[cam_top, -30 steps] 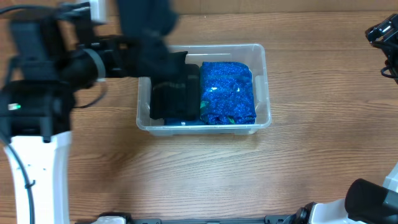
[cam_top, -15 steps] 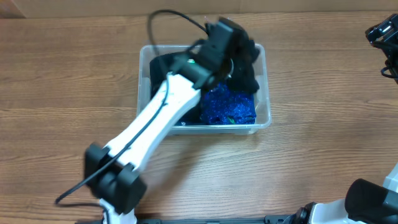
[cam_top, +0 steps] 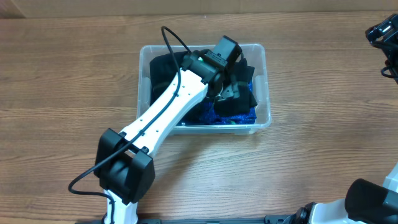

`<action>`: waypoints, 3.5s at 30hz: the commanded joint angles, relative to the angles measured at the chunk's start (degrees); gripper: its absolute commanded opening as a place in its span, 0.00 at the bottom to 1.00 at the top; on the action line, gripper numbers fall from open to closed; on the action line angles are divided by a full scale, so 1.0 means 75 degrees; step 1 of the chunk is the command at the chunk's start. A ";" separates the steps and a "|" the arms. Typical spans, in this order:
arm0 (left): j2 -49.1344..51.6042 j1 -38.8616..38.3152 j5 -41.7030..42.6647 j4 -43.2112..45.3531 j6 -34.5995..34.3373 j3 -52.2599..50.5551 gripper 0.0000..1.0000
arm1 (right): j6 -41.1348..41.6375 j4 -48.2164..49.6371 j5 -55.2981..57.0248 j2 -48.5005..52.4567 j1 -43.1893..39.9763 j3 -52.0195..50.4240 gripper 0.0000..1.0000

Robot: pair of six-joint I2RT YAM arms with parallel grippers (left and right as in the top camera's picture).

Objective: Pack container

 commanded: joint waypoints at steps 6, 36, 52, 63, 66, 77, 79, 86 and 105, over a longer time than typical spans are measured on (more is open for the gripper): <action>-0.1667 0.1373 0.0108 -0.0571 0.2518 0.0708 1.00 | 0.0035 0.0032 -0.0055 -0.0090 -0.0015 0.0026 1.00; -0.5479 0.3083 0.1008 -0.1472 0.6379 0.0297 1.00 | 0.0035 0.0032 -0.0055 -0.0090 -0.0017 0.0026 1.00; -1.1409 0.4998 0.1918 0.3040 0.6417 -0.7921 1.00 | 0.0035 0.0032 -0.0055 -0.0090 -0.0017 0.0026 1.00; -1.4726 0.4911 0.2241 0.4858 0.6234 -1.2219 1.00 | 0.0035 0.0032 -0.0055 -0.0090 -0.0017 0.0026 1.00; -1.5227 0.4913 0.2238 0.4867 0.6234 -1.2802 1.00 | 0.0035 0.0032 -0.0055 -0.0090 -0.0017 0.0026 1.00; -1.5256 0.4916 0.2046 0.5482 0.6257 -1.3193 1.00 | 0.0035 0.0032 -0.0055 -0.0090 -0.0015 0.0026 1.00; -1.5256 0.4916 0.2046 0.5479 0.6257 -1.3193 1.00 | 0.0035 0.0032 -0.0055 -0.0090 -0.0017 0.0026 1.00; -1.5256 0.4916 0.2049 0.5479 0.6257 -1.3193 1.00 | 0.0035 0.0032 -0.0055 -0.0090 -0.0017 0.0026 1.00; -1.5256 0.4916 0.2046 0.5479 0.6257 -1.3193 1.00 | -0.1708 0.1157 0.3235 -0.1827 0.2949 0.0023 1.00</action>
